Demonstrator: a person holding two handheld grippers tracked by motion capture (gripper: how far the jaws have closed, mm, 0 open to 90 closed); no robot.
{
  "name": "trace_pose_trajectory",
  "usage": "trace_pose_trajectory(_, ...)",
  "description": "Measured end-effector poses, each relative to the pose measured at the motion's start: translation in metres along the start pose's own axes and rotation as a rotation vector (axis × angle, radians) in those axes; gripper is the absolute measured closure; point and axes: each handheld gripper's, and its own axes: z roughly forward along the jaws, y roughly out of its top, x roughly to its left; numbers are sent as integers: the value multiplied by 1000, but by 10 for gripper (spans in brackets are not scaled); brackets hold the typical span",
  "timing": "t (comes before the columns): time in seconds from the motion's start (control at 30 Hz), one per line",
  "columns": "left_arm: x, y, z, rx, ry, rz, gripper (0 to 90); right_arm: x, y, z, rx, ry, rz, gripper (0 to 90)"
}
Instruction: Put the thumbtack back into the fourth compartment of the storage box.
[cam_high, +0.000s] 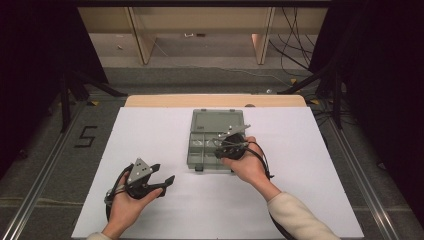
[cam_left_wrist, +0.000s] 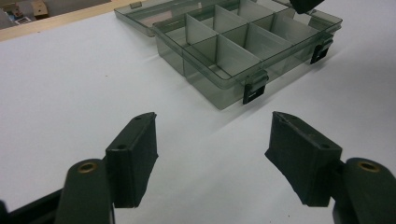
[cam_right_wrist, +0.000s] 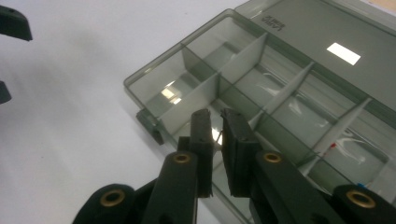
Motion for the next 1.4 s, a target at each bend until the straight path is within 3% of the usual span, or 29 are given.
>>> trace_pose_trajectory(0.3,0,0,0,0,5,-2,322,-24,0,-5,-35,-37,24,837)
trace_pose_trajectory(0.43,0,0,0,-2,0,-3,322,-38,-2,-8,-65,-66,71,837)
trace_pose_trajectory(0.57,0,0,0,0,3,-4,323,-47,-3,-11,-59,-89,103,837)
trace_pose_trajectory(0.6,0,0,0,0,3,-1,322,-53,-5,-10,-73,-113,112,837)
trace_pose_trajectory(0.7,-1,0,0,1,3,1,323,-58,-7,-12,-39,-118,146,836)
trace_pose_trajectory(0.73,-1,0,0,1,3,1,322,-61,-8,-10,-49,-132,119,836)
trace_pose_trajectory(0.93,0,0,1,3,0,10,322,-68,-12,-7,-75,-159,127,836)
trace_pose_trajectory(0.97,0,0,1,3,0,10,322,-70,-12,-6,-80,-163,104,836)
trace_pose_trajectory(1.0,1,0,1,3,0,25,322,-68,-12,-6,-71,-166,152,836)
trace_pose_trajectory(1.03,1,0,1,3,0,26,322,-68,-12,-6,-67,-165,155,836)
trace_pose_trajectory(1.13,-1,0,1,2,0,1,322,-70,-13,-4,-74,-178,152,835)
trace_pose_trajectory(1.2,0,0,1,2,0,13,322,-72,-15,-1,-81,-183,134,835)
trace_pose_trajectory(1.33,0,0,2,3,-4,-4,322,-74,-16,0,-72,-192,151,834)
trace_pose_trajectory(1.37,-1,0,2,1,-2,-5,323,-76,-17,2,-82,-200,120,834)
trace_pose_trajectory(1.4,0,0,1,2,-1,10,322,-76,-17,3,-83,-202,125,834)
